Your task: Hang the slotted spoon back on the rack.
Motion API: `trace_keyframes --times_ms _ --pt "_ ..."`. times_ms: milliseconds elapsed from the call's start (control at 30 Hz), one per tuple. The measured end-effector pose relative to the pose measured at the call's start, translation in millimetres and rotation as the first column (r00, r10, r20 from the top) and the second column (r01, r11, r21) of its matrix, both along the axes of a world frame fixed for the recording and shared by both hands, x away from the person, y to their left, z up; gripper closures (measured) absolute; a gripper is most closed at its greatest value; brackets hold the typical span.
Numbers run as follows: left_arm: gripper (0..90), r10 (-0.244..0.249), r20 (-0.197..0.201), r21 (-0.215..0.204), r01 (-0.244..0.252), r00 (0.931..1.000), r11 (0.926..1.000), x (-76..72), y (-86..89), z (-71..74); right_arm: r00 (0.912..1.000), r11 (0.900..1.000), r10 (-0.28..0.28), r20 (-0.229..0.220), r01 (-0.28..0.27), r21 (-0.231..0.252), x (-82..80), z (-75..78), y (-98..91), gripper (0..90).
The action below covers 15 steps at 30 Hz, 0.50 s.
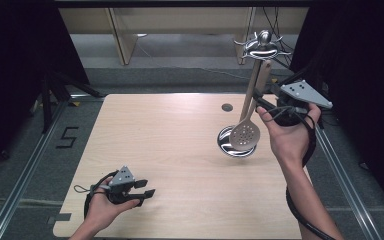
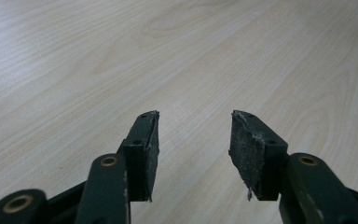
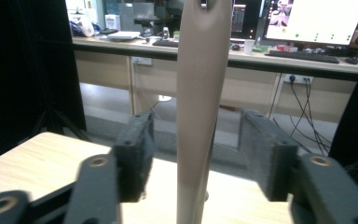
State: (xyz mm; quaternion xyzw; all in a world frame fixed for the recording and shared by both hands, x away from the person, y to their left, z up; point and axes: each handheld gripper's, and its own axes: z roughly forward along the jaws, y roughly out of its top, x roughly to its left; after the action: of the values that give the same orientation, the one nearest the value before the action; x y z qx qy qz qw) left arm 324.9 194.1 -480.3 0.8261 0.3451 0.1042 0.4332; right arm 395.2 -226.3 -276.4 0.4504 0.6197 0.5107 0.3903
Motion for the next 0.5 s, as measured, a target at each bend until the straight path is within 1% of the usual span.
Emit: trace_keyframes --times_ms 33,67,100,133,267,300,333,367,400,433,467,500 --pt "51.4 -0.005 -0.001 0.008 0.005 1.0000 1.0000 0.1 0.7 0.6 1.0000 1.0000 0.000 0.000 0.000 0.000 0.0 0.0 0.0 43.1" --pt "51.4 -0.010 -0.009 0.008 0.010 0.9999 0.9999 0.0 1.1 1.3 0.9999 0.9998 0.011 0.003 -0.011 -0.016 -2.4 -2.9 -2.0 41.8" --pt "51.4 0.013 -0.009 0.000 -0.013 0.9999 0.9999 -0.9 0.3 0.3 0.9999 0.9998 0.013 -0.008 -0.013 -0.015 -5.4 -6.5 -2.7 40.5" --pt "51.4 0.000 0.000 -0.007 0.000 1.0000 1.0000 -0.3 0.7 0.3 0.9997 0.9996 0.017 -0.018 -0.018 -0.023 -8.6 -10.5 -5.0 39.6" --pt "51.4 0.001 -0.001 -0.005 -0.001 1.0000 1.0000 -0.2 0.1 -0.1 0.9968 0.9982 0.035 -0.072 -0.038 -0.047 -20.9 -31.4 -15.8 37.3" --pt "51.3 -0.001 0.002 0.007 0.001 1.0000 1.0000 0.1 0.3 0.1 0.9949 0.9984 0.031 -0.096 -0.036 -0.044 -25.6 -38.4 -18.0 37.2" --pt "51.3 -0.013 0.001 0.012 0.013 0.9999 0.9998 0.0 0.7 0.5 0.9928 0.9978 0.038 -0.113 -0.044 -0.050 -29.0 -46.3 -21.3 37.0" --pt "51.3 -0.002 0.000 0.000 0.002 1.0000 1.0000 -0.1 -0.5 -0.3 0.9902 0.9970 0.044 -0.133 -0.052 -0.057 -32.5 -54.6 -25.3 36.8" --pt "51.2 -0.002 -0.001 -0.006 0.002 1.0000 1.0000 -0.3 -1.1 -0.8 0.9850 0.9977 0.044 -0.167 -0.052 -0.044 -37.0 -63.4 -28.5 36.9" --pt "51.2 -0.001 -0.002 -0.006 0.001 1.0000 1.0000 -0.4 -1.2 -0.9 0.9820 0.9955 0.060 -0.179 -0.072 -0.062 -40.7 -75.9 -33.9 37.0" --pt "51.2 -0.002 -0.003 -0.005 0.002 1.0000 1.0000 -0.4 -1.2 -0.9 0.9763 0.9965 0.060 -0.208 -0.071 -0.044 -45.1 -84.2 -34.9 37.0" --pt "51.2 0.001 -0.003 -0.009 -0.001 1.0000 1.0000 -0.5 -1.5 -1.2 0.9709 0.9958 0.069 -0.229 -0.081 -0.043 -49.4 -95.3 -38.3 37.1"
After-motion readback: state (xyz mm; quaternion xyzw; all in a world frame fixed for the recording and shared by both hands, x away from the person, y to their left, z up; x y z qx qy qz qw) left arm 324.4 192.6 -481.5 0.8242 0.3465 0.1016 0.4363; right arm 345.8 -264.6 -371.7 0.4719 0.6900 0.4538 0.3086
